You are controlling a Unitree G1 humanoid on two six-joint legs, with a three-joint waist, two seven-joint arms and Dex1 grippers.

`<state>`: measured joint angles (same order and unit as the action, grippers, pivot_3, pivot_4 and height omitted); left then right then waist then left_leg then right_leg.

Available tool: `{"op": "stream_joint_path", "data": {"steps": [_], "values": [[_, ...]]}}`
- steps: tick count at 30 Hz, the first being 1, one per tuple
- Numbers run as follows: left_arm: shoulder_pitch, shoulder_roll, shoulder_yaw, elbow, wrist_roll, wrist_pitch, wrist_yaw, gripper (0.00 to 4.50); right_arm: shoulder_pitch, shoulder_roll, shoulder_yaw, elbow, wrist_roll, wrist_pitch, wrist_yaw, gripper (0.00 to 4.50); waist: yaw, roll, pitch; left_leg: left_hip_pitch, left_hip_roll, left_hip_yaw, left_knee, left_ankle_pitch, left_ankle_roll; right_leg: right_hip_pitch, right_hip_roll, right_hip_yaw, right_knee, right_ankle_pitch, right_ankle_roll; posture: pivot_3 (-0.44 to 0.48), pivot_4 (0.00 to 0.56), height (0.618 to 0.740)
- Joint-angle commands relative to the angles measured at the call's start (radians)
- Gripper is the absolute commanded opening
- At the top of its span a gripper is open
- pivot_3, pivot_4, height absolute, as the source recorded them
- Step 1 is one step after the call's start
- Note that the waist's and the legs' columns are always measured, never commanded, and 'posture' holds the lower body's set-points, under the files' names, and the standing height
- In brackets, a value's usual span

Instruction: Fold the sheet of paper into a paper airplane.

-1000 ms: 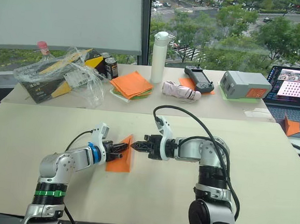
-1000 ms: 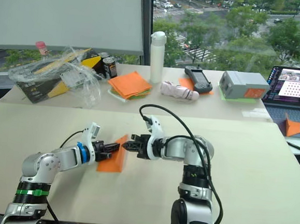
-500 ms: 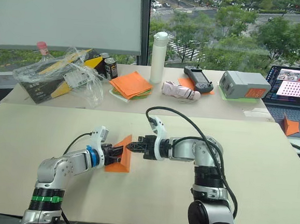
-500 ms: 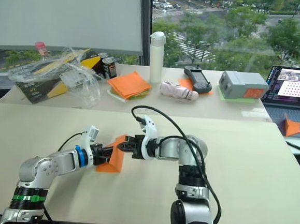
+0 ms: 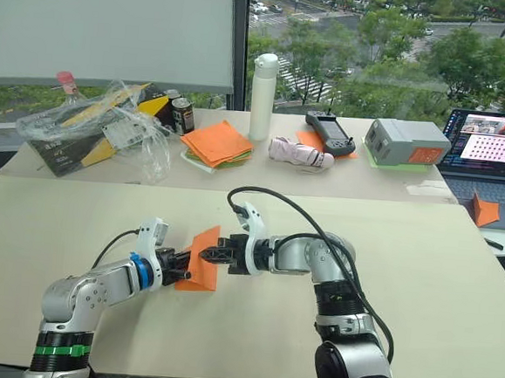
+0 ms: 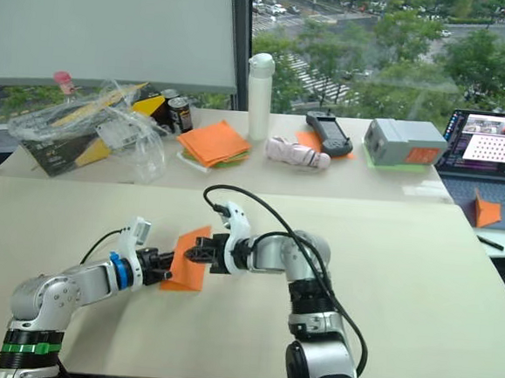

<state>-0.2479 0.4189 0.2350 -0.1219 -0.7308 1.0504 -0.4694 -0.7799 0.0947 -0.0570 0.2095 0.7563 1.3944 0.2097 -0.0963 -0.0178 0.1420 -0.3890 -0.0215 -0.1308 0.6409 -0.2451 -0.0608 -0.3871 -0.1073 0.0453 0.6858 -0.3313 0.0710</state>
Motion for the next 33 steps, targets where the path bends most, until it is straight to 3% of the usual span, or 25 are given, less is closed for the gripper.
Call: {"op": "stream_joint_path", "data": {"steps": [1,18,33], "values": [[0.036,0.013,0.036,-0.023,-0.004,0.016,0.026,0.00,-0.042,0.075,0.021,0.005,-0.006,-0.045,0.025,0.03,-0.001,0.000,0.000,0.000,0.000,0.000,0.000,0.000,0.000,0.000,0.000,0.000,0.000,0.000,0.000,0.000,0.150,0.740],[0.158,0.048,0.195,-0.118,-0.081,0.056,0.083,0.00,-0.047,0.081,0.091,0.074,-0.050,-0.124,0.072,0.03,-0.001,0.000,0.000,0.000,0.001,0.000,0.000,-0.001,0.001,0.000,0.001,0.000,0.000,0.000,0.000,0.000,0.150,0.740],[0.051,0.023,0.237,-0.200,-0.248,0.093,0.178,0.00,-0.055,0.081,0.165,0.167,-0.141,-0.215,0.099,0.03,0.000,-0.004,-0.003,0.001,0.001,-0.001,0.000,0.000,0.001,0.001,0.001,0.000,0.000,0.000,0.000,0.000,0.150,0.740]]}}
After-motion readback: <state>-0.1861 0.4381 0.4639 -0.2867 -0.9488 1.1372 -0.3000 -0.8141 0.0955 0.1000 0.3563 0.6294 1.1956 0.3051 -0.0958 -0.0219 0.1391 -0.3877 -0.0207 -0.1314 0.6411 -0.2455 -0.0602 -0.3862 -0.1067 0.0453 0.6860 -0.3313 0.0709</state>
